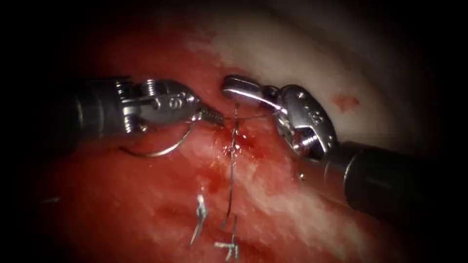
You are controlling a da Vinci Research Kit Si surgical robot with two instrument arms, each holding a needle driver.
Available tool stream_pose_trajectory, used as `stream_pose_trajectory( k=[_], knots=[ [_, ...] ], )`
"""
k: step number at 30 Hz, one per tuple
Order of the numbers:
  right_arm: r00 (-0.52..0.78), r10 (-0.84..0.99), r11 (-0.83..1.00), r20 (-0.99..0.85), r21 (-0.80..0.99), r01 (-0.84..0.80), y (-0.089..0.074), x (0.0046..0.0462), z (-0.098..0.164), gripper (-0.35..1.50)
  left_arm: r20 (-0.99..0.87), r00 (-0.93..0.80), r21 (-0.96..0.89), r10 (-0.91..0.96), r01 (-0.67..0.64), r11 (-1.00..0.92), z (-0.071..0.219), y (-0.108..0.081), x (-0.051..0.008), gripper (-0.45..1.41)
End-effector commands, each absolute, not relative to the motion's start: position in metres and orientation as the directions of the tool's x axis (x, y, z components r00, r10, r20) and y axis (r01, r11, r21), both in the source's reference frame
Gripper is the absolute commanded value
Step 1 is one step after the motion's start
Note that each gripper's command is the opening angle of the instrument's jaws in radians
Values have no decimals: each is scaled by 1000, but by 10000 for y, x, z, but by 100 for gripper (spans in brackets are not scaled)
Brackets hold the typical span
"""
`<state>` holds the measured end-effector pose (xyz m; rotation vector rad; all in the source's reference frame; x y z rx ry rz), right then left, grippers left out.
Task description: Wound Closure
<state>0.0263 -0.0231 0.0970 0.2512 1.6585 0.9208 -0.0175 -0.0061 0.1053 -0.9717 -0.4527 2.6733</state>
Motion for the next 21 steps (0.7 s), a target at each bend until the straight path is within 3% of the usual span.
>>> stream_pose_trajectory(
  k=[1,7,12,15,17,21],
  knots=[
    [-309,614,679,-726,686,-261,-231,268,974,31,-581,-742,-369,335,-128,-921,1063,-55,-179,-45],
    [-202,684,701,-701,708,-84,-224,260,975,14,-583,-738,-375,340,-127,-918,1073,-49,-176,-45],
    [-192,706,706,-682,699,113,-218,255,974,-3,-583,-733,-385,350,-130,-914,1083,-43,-170,-45],
    [-141,689,723,-711,658,212,-216,260,975,-1,-585,-732,-387,350,-127,-913,1085,-41,-170,-45],
    [-135,660,741,-739,609,283,-217,266,974,10,-585,-732,-386,350,-128,-913,1084,-41,-174,-45],
    [-100,637,746,-764,579,330,-225,272,970,10,-585,-733,-386,347,-125,-914,1084,-44,-175,-45]
  ],
)
